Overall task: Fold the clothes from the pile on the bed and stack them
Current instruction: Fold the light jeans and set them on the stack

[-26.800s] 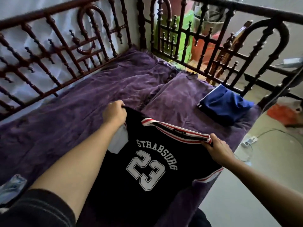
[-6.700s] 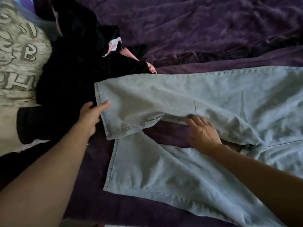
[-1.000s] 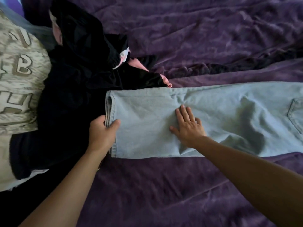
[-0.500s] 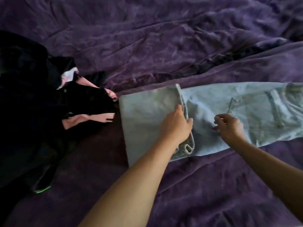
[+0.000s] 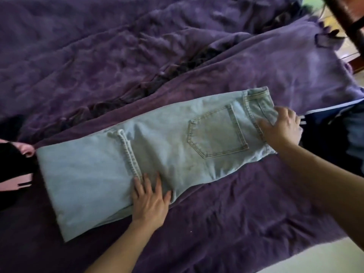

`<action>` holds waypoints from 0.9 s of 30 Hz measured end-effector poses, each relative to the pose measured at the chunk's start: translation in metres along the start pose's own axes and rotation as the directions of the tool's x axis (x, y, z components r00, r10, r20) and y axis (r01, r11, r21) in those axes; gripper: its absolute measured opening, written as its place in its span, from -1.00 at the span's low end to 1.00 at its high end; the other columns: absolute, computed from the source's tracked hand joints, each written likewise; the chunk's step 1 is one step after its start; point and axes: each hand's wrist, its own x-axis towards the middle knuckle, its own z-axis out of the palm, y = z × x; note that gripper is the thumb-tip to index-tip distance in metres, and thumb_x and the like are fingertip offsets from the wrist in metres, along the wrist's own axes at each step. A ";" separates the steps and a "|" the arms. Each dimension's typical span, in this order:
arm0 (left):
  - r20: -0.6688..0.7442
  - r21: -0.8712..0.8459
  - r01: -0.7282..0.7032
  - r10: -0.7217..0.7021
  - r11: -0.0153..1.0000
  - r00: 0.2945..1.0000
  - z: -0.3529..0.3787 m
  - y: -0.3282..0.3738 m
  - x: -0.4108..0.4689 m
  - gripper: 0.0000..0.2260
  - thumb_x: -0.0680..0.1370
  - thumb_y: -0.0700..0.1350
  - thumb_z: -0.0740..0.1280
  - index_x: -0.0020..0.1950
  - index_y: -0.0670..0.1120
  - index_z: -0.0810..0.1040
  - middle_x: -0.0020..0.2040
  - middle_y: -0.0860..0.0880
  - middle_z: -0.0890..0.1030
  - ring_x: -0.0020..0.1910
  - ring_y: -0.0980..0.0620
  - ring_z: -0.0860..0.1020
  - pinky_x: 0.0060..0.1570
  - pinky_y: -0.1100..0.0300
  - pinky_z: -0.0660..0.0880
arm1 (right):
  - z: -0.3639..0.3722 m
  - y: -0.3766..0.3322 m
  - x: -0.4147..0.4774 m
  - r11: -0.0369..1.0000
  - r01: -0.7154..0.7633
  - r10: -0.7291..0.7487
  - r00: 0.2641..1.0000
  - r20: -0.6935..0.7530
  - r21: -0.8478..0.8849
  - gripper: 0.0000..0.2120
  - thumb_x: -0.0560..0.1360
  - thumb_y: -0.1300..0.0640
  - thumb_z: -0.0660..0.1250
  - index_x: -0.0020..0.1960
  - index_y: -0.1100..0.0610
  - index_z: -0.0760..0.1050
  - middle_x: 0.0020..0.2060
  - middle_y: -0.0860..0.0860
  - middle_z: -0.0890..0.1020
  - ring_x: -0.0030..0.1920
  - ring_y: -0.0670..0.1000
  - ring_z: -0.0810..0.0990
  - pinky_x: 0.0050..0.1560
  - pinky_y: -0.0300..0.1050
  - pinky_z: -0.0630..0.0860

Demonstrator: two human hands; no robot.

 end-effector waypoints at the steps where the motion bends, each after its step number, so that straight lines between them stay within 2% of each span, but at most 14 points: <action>1: -0.003 0.057 0.002 -0.002 0.998 1.000 0.009 0.003 -0.001 -0.32 0.58 0.28 -0.10 0.57 -0.07 -0.16 0.55 -0.26 -0.03 0.49 -0.38 -0.15 0.45 -0.24 -0.01 | -0.003 0.007 0.014 0.997 -0.074 0.074 0.994 0.075 -0.005 -0.30 0.39 -0.21 0.40 0.41 0.08 0.32 0.34 0.14 0.42 0.35 0.20 0.36 0.31 0.11 0.30; 2: -0.011 0.106 0.015 -0.014 0.994 1.000 0.015 0.005 -0.002 -0.30 0.57 0.29 -0.11 0.56 -0.09 -0.18 0.55 -0.29 -0.05 0.48 -0.41 -0.17 0.44 -0.27 -0.03 | -0.003 0.014 0.024 0.990 -0.144 0.140 0.975 0.170 0.011 -0.23 0.37 -0.25 0.42 0.42 0.11 0.30 0.33 0.15 0.45 0.33 0.20 0.41 0.31 0.09 0.34; 4: -0.027 0.192 0.038 -0.033 0.981 0.999 0.020 0.010 0.002 -0.28 0.56 0.31 -0.14 0.55 -0.12 -0.22 0.54 -0.31 -0.07 0.46 -0.45 -0.18 0.43 -0.28 -0.05 | -0.004 0.023 0.034 0.968 -0.240 0.208 0.932 0.297 0.078 -0.24 0.32 -0.24 0.48 0.34 0.18 0.41 0.20 0.15 0.56 0.18 0.19 0.54 0.19 0.05 0.48; 6: -0.006 0.227 0.041 -0.041 0.973 0.999 0.021 0.013 0.005 -0.27 0.56 0.31 -0.15 0.55 -0.13 -0.25 0.54 -0.32 -0.10 0.45 -0.46 -0.20 0.43 -0.29 -0.08 | -0.011 0.023 0.036 0.925 -0.301 0.204 0.908 0.366 0.231 -0.39 0.29 -0.13 0.55 0.18 0.22 0.55 -0.08 0.09 0.63 -0.13 0.10 0.61 -0.13 -0.05 0.56; 7: 0.009 0.228 0.037 -0.040 0.973 0.999 0.020 0.013 0.006 -0.27 0.56 0.31 -0.15 0.55 -0.12 -0.25 0.54 -0.32 -0.11 0.45 -0.46 -0.21 0.43 -0.29 -0.10 | -0.018 0.019 0.034 0.905 -0.311 0.182 0.899 0.399 0.289 -0.48 0.28 -0.07 0.57 0.09 0.22 0.59 -0.21 0.04 0.62 -0.26 0.04 0.59 -0.27 -0.12 0.52; 9: 0.035 0.204 0.023 -0.031 0.979 0.999 0.017 0.012 0.005 -0.27 0.56 0.31 -0.13 0.55 -0.11 -0.25 0.54 -0.30 -0.14 0.46 -0.44 -0.24 0.44 -0.28 -0.12 | -0.044 0.002 0.028 0.922 -0.222 0.077 0.909 0.410 0.318 -0.64 0.28 -0.02 0.59 -0.06 0.16 0.63 -0.33 -0.03 0.60 -0.36 -0.05 0.55 -0.33 -0.19 0.46; 12: 0.076 0.116 0.012 -0.021 0.993 0.997 0.008 0.009 0.005 -0.27 0.56 0.32 -0.05 0.57 -0.07 -0.19 0.55 -0.27 -0.13 0.48 -0.39 -0.23 0.44 -0.26 -0.10 | -0.092 -0.047 0.002 0.958 0.144 -0.237 0.886 0.398 0.249 -0.78 0.30 -0.01 0.56 -0.16 0.04 0.59 -0.33 -0.10 0.61 -0.32 -0.08 0.57 -0.27 -0.16 0.47; 15: 0.124 -0.018 -0.004 0.006 1.000 0.992 -0.007 0.003 0.005 -0.32 0.57 0.29 0.00 0.58 -0.01 -0.11 0.57 -0.20 -0.09 0.51 -0.31 -0.19 0.45 -0.19 -0.08 | -0.116 -0.109 -0.042 0.871 0.478 -0.477 0.760 0.443 0.118 -0.76 0.30 -0.04 0.48 -0.10 0.03 0.55 -0.23 -0.02 0.63 -0.21 0.05 0.60 -0.16 -0.05 0.53; 17: 0.053 -0.175 -0.013 0.022 0.984 0.998 -0.017 -0.004 -0.001 -0.41 0.60 0.23 0.06 0.55 -0.01 0.11 0.54 -0.16 0.10 0.52 -0.23 0.01 0.45 -0.08 0.07 | -0.103 -0.148 -0.075 0.789 0.610 -0.561 0.669 0.487 0.070 -0.79 0.34 -0.03 0.41 -0.08 0.02 0.50 -0.18 0.02 0.62 -0.15 0.12 0.59 -0.16 -0.05 0.52; 19: -0.093 -0.416 -0.020 -0.020 0.909 0.995 -0.026 -0.013 -0.012 -0.56 0.61 0.08 0.18 0.42 -0.10 0.36 0.42 -0.16 0.32 0.39 -0.19 0.32 0.32 -0.01 0.32 | -0.066 -0.182 -0.109 0.718 0.694 -0.609 0.590 0.530 0.052 -0.81 0.39 0.03 0.35 -0.03 0.04 0.49 -0.11 0.08 0.59 -0.06 0.18 0.57 -0.17 -0.09 0.41; 21: -0.216 -0.609 -0.043 -0.115 0.792 0.970 -0.027 -0.023 -0.025 -0.71 0.59 -0.09 0.26 0.28 -0.17 0.49 0.29 -0.16 0.44 0.21 -0.19 0.49 0.14 -0.05 0.46 | -0.016 -0.209 -0.145 0.672 0.740 -0.612 0.522 0.594 0.041 -0.83 0.45 0.12 0.29 0.04 0.10 0.48 0.00 0.13 0.59 0.04 0.20 0.57 -0.14 -0.10 0.36; 23: -0.261 -0.677 -0.045 -0.183 0.734 0.948 -0.021 -0.034 -0.037 -0.81 0.57 -0.21 0.27 0.16 -0.22 0.54 0.14 -0.18 0.52 0.07 -0.21 0.55 0.04 -0.06 0.50 | 0.035 -0.225 -0.176 0.650 0.759 -0.579 0.463 0.671 0.037 -0.79 0.49 0.19 0.26 0.12 0.17 0.48 0.09 0.16 0.59 0.11 0.21 0.57 -0.07 -0.05 0.42; 25: -0.243 -0.672 -0.023 -0.191 0.740 0.951 -0.013 -0.044 -0.047 -0.86 0.57 -0.26 0.23 0.04 -0.24 0.56 -0.01 -0.20 0.57 -0.02 -0.22 0.55 -0.02 -0.05 0.47 | 0.078 -0.226 -0.199 0.654 0.755 -0.498 0.379 0.780 0.051 -0.75 0.50 0.21 0.30 0.17 0.19 0.49 0.11 0.16 0.60 0.13 0.20 0.57 -0.02 -0.04 0.47; 27: -0.226 -0.655 -0.007 -0.187 0.756 0.956 -0.010 -0.050 -0.053 -0.83 0.58 -0.26 0.20 0.06 -0.23 0.56 -0.02 -0.18 0.58 -0.01 -0.19 0.54 -0.02 -0.02 0.44 | 0.102 -0.214 -0.208 0.710 0.693 -0.452 0.312 0.836 0.126 -0.80 0.49 0.17 0.32 0.11 0.14 0.53 0.04 0.14 0.62 0.06 0.17 0.59 -0.10 -0.10 0.45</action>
